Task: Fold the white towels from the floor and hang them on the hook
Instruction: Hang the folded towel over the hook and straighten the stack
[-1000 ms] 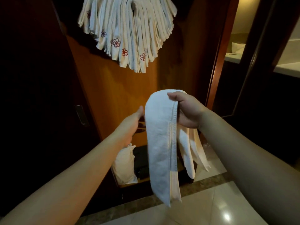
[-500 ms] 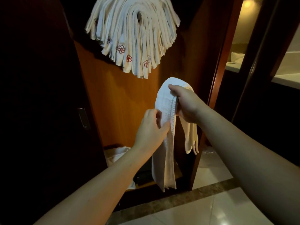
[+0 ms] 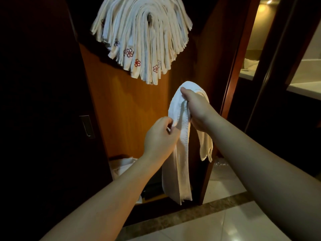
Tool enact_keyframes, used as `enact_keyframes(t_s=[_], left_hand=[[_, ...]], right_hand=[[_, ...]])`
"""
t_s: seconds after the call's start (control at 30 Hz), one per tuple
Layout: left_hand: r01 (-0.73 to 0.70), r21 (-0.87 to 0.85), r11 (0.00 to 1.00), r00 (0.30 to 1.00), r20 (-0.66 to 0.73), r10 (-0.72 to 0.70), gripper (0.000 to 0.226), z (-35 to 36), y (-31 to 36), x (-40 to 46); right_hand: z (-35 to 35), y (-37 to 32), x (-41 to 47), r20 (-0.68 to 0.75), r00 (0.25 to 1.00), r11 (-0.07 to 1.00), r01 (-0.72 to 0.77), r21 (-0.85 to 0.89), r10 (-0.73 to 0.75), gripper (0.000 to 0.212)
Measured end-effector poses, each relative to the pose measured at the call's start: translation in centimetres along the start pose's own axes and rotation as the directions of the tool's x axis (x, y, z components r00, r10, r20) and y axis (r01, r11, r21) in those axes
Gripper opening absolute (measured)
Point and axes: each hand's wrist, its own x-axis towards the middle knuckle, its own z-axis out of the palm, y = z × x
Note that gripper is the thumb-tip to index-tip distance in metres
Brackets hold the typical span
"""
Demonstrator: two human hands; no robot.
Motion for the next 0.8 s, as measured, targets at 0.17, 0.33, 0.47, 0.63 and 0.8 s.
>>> enact_keyframes(t_s=[0.17,0.33,0.47,0.63,0.8], left_hand=[[0.087,-0.141,0.986,0.987,0.144,-0.066,0.045,1.2,0.4,-0.9],[0.077,-0.050,0.996,0.997,0.034,-0.076,0.023,0.9,-0.8,-0.4],[0.104,0.059,0.993,0.994,-0.023,-0.103,0.036,0.9,-3.5,0.2],[0.159,0.242,0.957,0.987,-0.077,-0.144,0.034,1.1,-8.4,1.3],[0.238,0.342,0.909,0.970,-0.134,-0.203,0.037,-0.1,-12.4,0.7]], right_hand=[[1.0,-0.1,-0.1,0.025,0.999,0.997,-0.024,-0.078,0.027,0.075],[0.8,-0.3,0.7,-0.020,1.000,0.998,0.020,-0.063,-0.021,0.079],[-0.1,-0.4,1.0,-0.095,0.995,0.999,-0.001,-0.042,-0.003,0.057],[-0.7,-1.1,1.0,-0.124,0.992,0.998,0.004,0.062,0.004,0.024],[-1.8,-0.6,1.6,-0.195,0.980,0.964,0.022,0.263,0.031,0.024]])
